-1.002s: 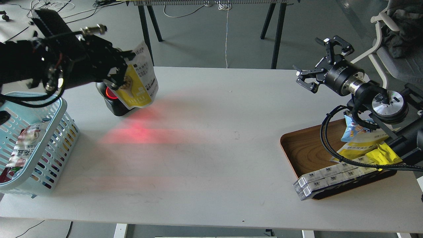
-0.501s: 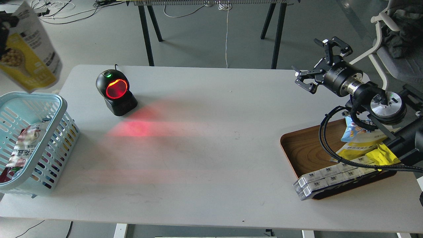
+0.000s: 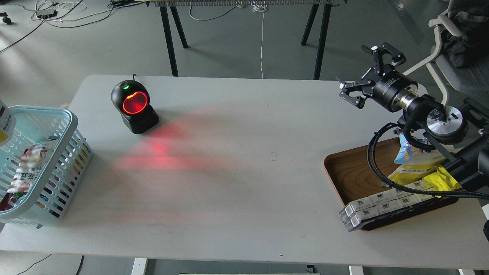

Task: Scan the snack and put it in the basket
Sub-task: 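Move the pouch over the blue basket and release it inside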

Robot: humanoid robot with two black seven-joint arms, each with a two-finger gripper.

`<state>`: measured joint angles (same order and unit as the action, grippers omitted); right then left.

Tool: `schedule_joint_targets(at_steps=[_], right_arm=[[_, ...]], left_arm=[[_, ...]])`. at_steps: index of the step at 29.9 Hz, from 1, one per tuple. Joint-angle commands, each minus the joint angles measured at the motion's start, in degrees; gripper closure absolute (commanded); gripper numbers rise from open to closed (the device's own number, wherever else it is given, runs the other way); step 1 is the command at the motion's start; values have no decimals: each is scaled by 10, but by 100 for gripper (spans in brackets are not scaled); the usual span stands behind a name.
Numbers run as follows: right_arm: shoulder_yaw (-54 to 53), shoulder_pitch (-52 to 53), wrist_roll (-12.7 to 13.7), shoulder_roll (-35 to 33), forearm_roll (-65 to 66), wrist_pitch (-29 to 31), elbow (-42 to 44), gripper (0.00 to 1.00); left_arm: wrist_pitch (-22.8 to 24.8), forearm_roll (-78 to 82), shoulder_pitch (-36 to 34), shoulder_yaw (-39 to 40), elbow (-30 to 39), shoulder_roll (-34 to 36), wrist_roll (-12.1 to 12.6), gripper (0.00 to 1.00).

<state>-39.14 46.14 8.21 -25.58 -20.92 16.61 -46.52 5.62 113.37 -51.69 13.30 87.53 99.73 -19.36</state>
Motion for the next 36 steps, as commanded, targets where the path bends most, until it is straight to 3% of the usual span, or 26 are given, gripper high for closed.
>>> schedule_joint_targets(at_steps=[1, 14, 23, 30, 35, 36], right_arm=[[0, 0, 0, 1, 0, 0, 0, 4], [2, 0, 1, 5, 0, 0, 0, 4], [2, 1, 0, 5, 0, 0, -1, 4], [3, 1, 0, 5, 0, 0, 0, 4], [3, 1, 1, 5, 0, 0, 0, 4], [3, 1, 1, 5, 0, 0, 0, 4]], left_arm=[[-44, -3, -1, -49, -2, 3, 6, 100], [-147, -21, 1, -183, -35, -15, 24, 100], [-154, -41, 1, -205, -35, -22, 24, 98], [-159, -54, 1, -205, -34, -28, 24, 77], [-161, -55, 0, -202, -34, -28, 21, 52], [-160, -61, -1, -200, -34, -28, 21, 43]])
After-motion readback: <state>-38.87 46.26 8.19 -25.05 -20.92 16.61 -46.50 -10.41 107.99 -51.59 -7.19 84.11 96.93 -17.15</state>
